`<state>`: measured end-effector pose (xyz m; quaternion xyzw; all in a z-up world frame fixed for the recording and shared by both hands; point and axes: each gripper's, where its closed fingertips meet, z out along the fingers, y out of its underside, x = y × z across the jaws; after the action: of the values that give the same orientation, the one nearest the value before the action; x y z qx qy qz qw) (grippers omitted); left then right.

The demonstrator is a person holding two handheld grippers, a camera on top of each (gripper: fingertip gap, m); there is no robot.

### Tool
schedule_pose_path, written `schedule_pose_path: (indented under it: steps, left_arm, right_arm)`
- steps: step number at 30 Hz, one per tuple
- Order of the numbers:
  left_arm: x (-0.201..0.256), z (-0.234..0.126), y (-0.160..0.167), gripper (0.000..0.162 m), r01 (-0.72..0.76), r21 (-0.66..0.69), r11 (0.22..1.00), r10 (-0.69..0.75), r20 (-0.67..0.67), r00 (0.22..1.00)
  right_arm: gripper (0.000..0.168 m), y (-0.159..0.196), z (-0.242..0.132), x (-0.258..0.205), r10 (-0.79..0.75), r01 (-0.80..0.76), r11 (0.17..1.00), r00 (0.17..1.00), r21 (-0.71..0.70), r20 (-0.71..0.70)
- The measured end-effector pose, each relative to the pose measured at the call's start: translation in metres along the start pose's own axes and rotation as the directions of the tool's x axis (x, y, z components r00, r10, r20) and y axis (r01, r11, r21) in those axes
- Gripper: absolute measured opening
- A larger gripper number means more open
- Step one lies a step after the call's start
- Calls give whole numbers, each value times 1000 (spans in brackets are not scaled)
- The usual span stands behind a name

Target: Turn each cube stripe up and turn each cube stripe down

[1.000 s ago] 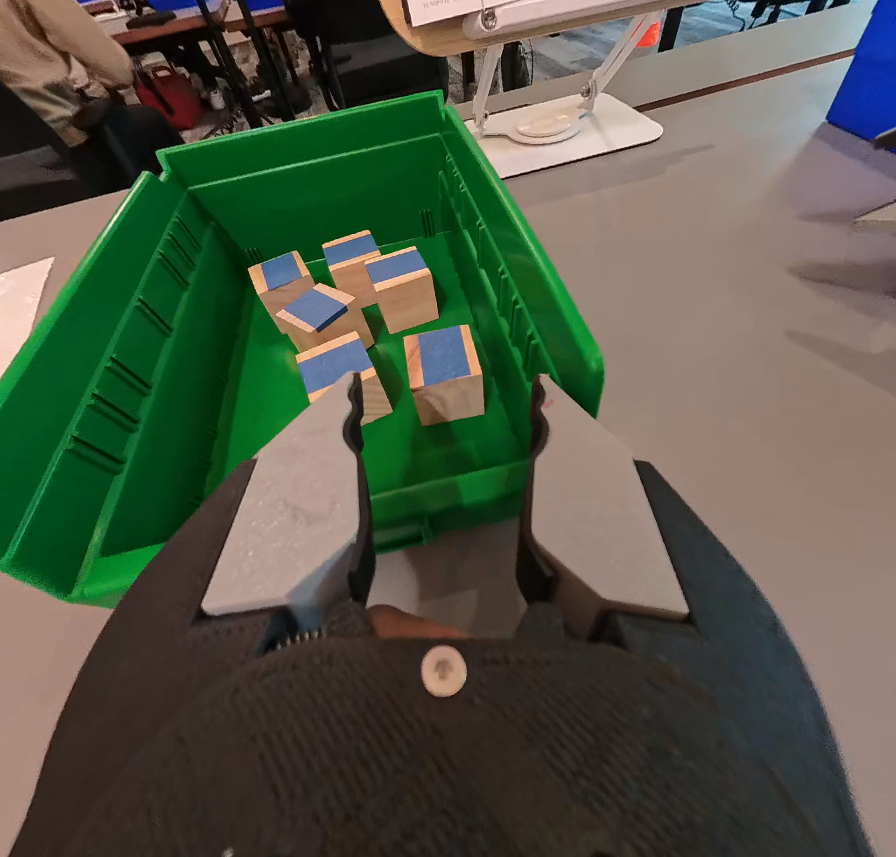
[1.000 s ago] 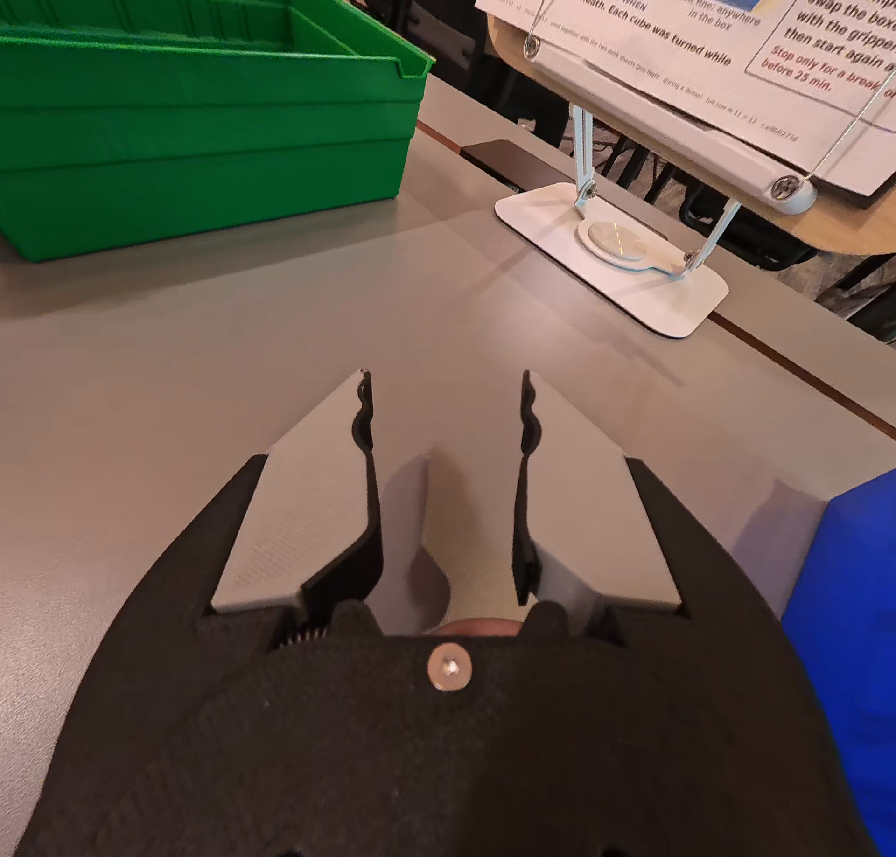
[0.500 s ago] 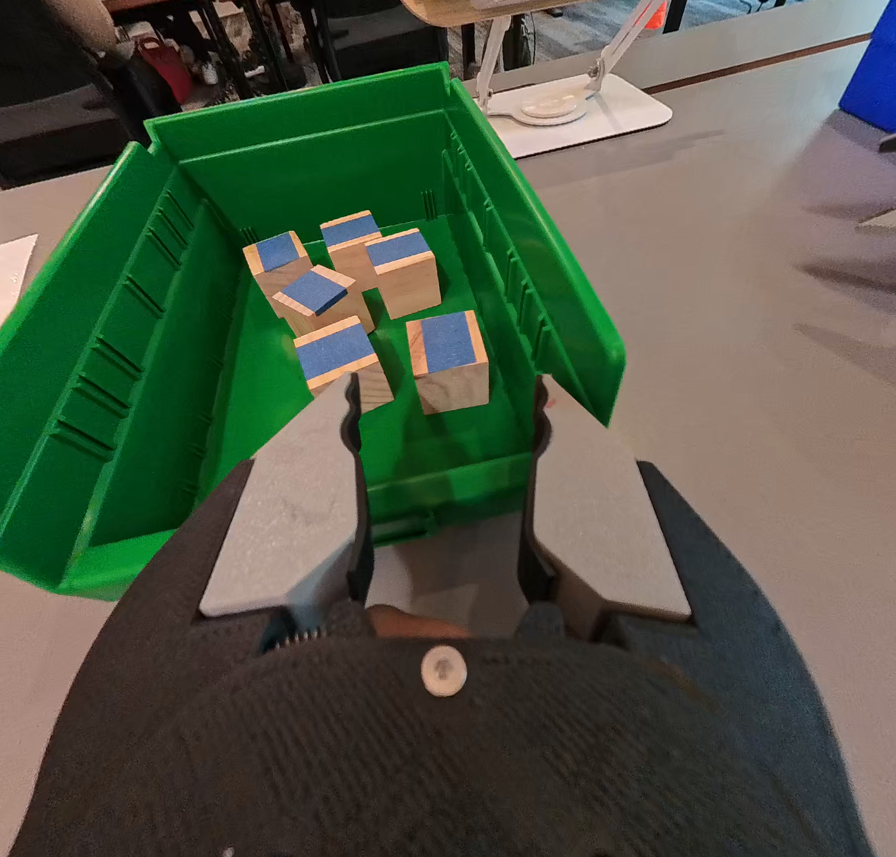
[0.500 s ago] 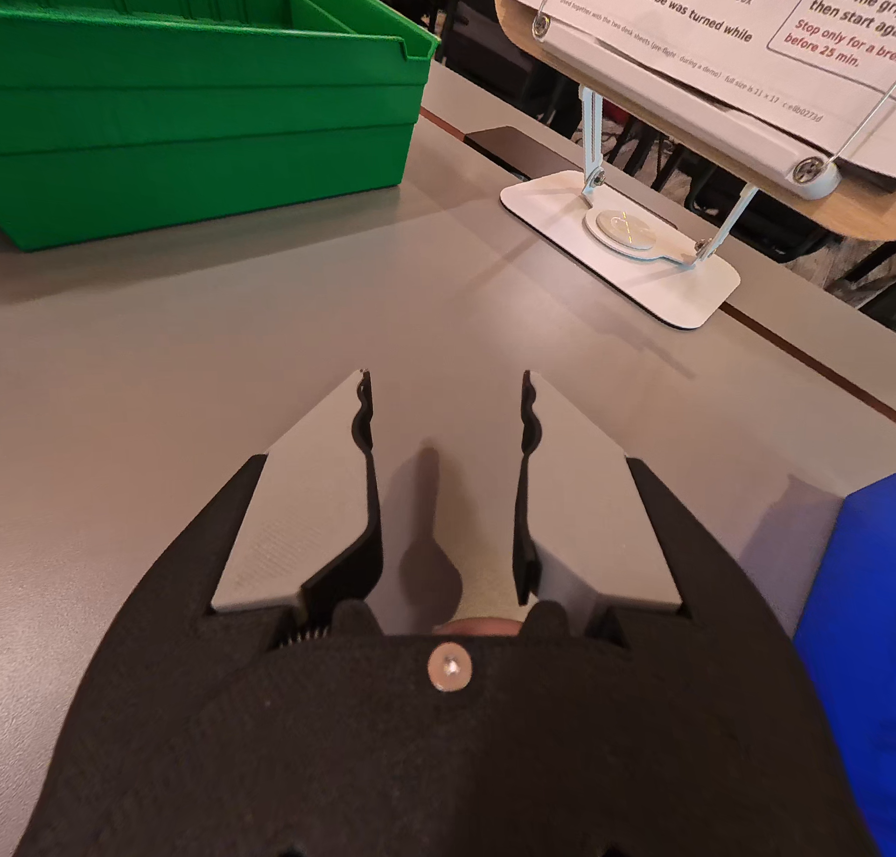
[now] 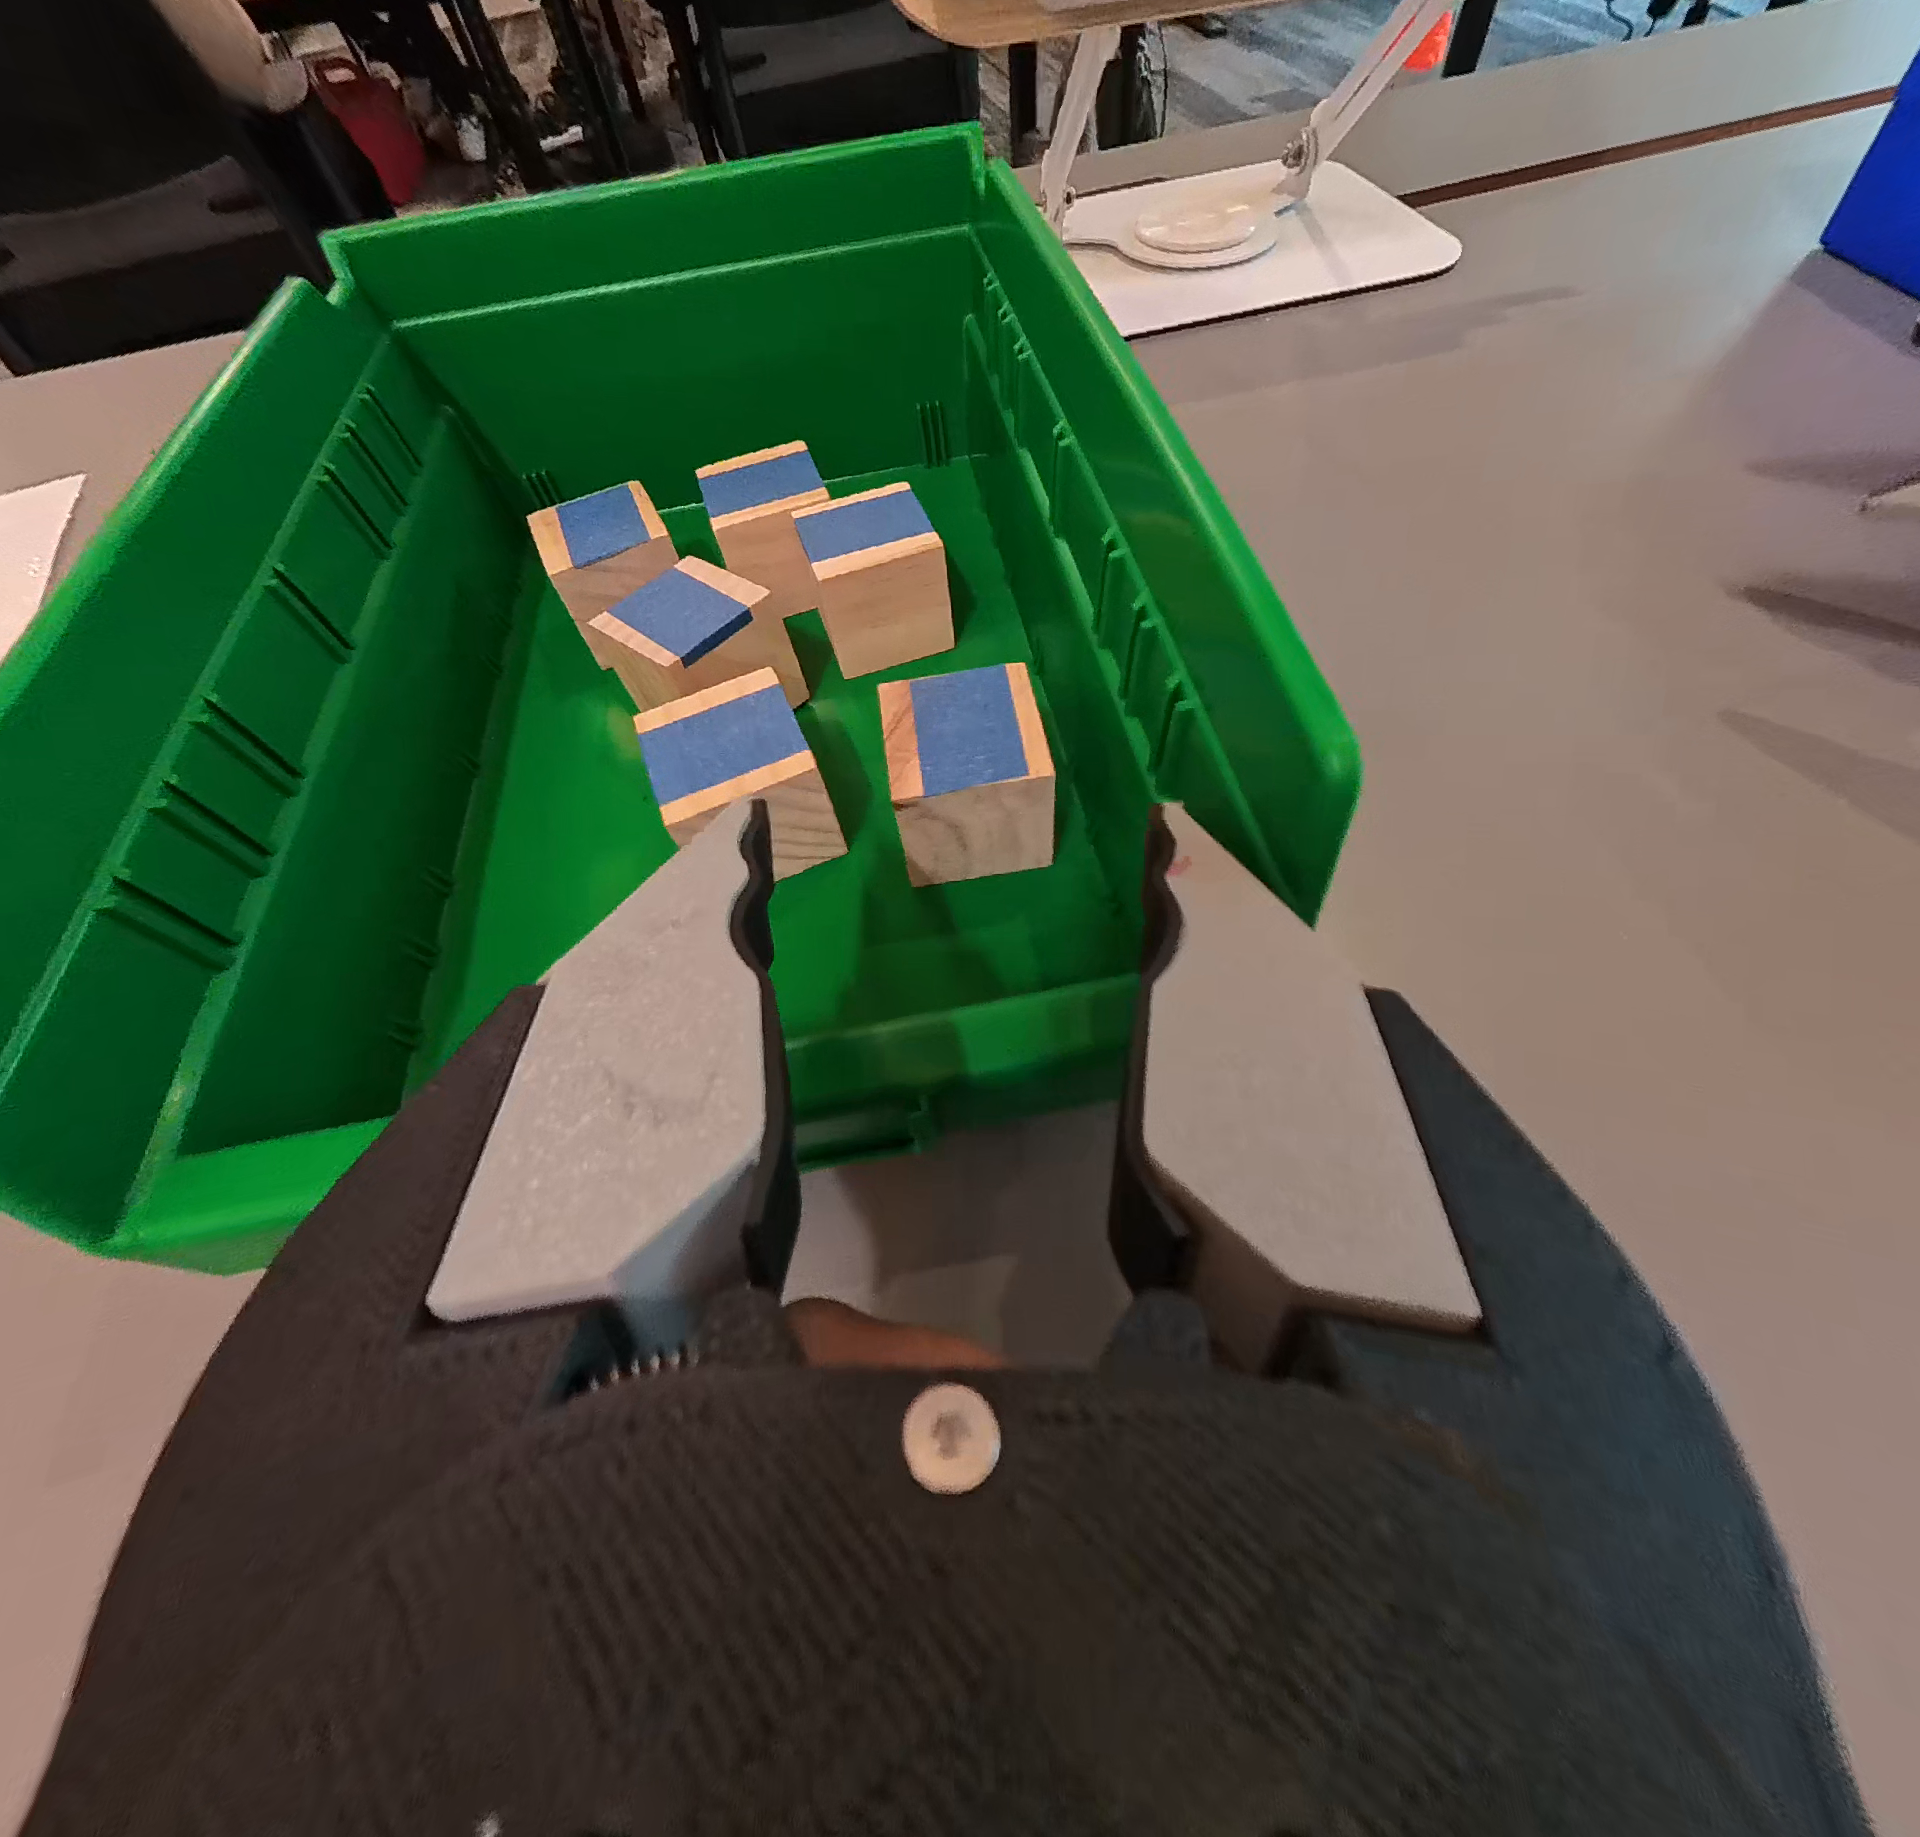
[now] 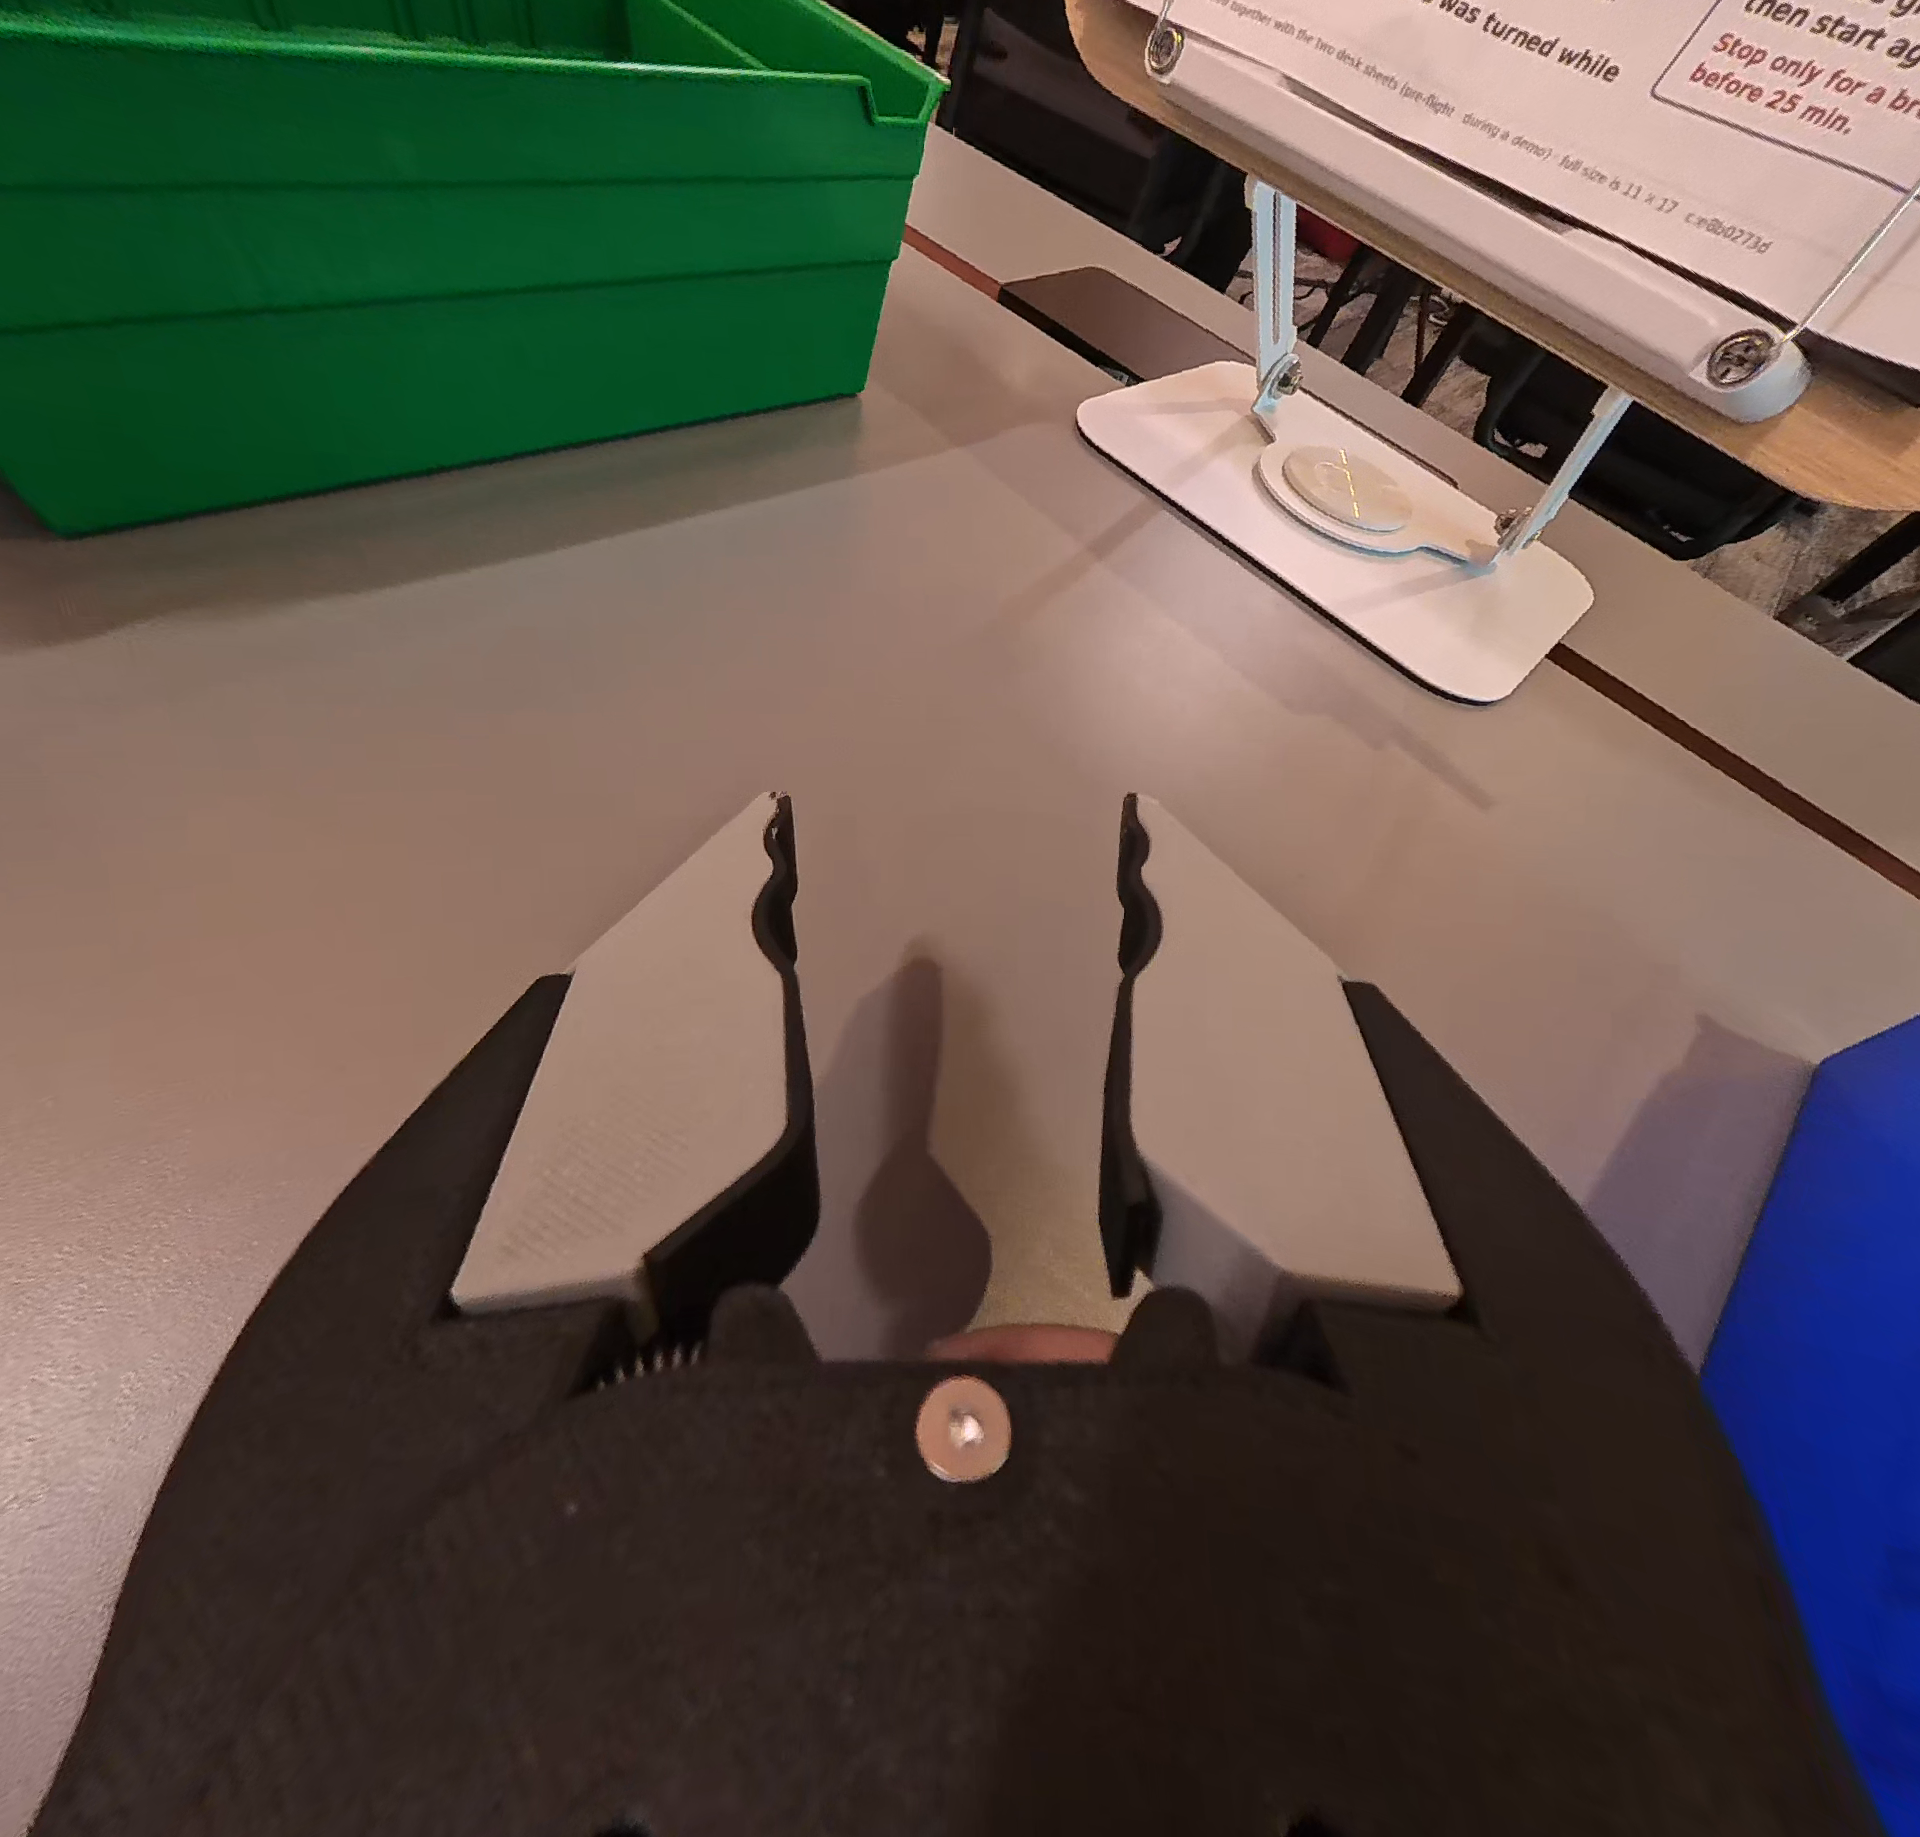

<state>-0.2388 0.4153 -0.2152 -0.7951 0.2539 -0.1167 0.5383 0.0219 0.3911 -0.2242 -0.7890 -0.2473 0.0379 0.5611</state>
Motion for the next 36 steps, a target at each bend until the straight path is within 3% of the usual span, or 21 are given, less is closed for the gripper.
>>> schedule_pose_path:
  steps: [18,27,36]
  left_arm:
    - [-8,-18,-7,67,41,36,999,-42,28,999]
    - [-41,7,-38,67,-1,-53,999,3,50,999]
    - [-61,28,-6,65,32,-154,988,-25,49,998]
  right_arm:
    - [62,-2,-5,5,3,-3,999,1000,39,-5]
    - [61,-2,-8,9,26,-25,999,1000,43,-10]
    - [60,0,-8,9,25,-24,999,1000,38,-8]
